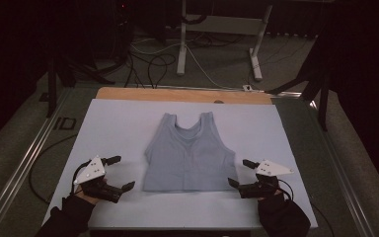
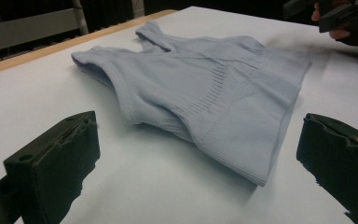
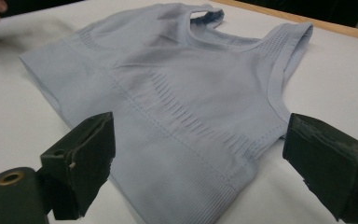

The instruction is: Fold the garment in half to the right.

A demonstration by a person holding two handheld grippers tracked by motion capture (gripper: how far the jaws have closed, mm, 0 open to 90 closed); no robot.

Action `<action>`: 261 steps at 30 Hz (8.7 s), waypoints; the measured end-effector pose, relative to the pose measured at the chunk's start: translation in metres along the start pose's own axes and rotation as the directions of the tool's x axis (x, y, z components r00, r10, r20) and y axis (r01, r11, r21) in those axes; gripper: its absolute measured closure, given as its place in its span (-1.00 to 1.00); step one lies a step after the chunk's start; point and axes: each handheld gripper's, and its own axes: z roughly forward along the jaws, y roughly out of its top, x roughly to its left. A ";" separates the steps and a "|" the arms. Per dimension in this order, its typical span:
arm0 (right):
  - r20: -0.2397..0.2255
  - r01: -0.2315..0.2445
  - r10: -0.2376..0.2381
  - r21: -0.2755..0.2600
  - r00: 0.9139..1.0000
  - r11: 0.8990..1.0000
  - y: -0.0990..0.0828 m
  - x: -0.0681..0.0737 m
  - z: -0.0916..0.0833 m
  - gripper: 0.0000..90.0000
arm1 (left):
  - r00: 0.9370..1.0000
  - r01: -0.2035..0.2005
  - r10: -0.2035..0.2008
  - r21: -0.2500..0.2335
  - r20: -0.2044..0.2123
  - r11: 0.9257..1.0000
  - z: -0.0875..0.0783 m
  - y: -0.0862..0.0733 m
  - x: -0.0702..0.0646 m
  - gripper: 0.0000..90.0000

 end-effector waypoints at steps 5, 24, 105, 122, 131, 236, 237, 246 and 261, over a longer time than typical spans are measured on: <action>-0.006 0.009 -0.009 -0.003 1.000 1.000 0.001 0.000 0.000 -0.79 | 1.000 0.006 -0.006 0.000 0.012 1.000 0.001 0.000 0.000 -1.00; -0.023 0.018 -0.018 -0.022 1.000 1.000 0.011 0.002 0.005 -0.79 | 0.997 0.009 -0.010 0.007 0.075 1.000 0.004 0.008 -0.007 -1.00; -0.215 0.119 -0.122 -0.027 0.969 0.993 0.163 -0.014 0.202 -0.73 | 0.974 0.195 -0.161 0.228 -0.159 0.954 0.067 0.038 -0.036 -1.00; -0.216 0.113 -0.105 0.027 0.971 0.993 0.156 -0.015 0.233 -0.73 | 0.958 0.285 -0.248 0.383 -0.145 0.879 0.075 0.017 -0.025 -0.63; -0.221 0.118 -0.109 0.028 0.969 0.993 0.154 -0.015 0.236 -0.73 | 0.957 0.289 -0.269 0.423 -0.109 0.859 0.080 0.013 -0.028 -0.23; 0.098 0.102 -0.160 0.432 0.982 0.896 0.180 -0.018 0.328 0.95 | 0.955 0.280 -0.297 0.390 -0.018 0.877 0.084 0.028 -0.047 0.91; 0.100 0.100 -0.158 0.431 0.982 0.897 0.182 -0.018 0.327 0.95 | 0.955 0.280 -0.297 0.390 -0.018 0.877 0.084 0.028 -0.047 0.91; 0.088 0.111 -0.159 0.399 0.983 0.910 0.196 -0.020 0.311 0.95 | 0.963 0.246 -0.269 0.380 0.008 0.892 0.086 0.044 -0.056 0.92; 0.092 0.103 -0.140 0.328 0.986 0.939 0.206 -0.033 0.279 0.95 | 0.979 0.165 -0.199 0.376 0.054 0.912 0.097 0.073 -0.069 0.92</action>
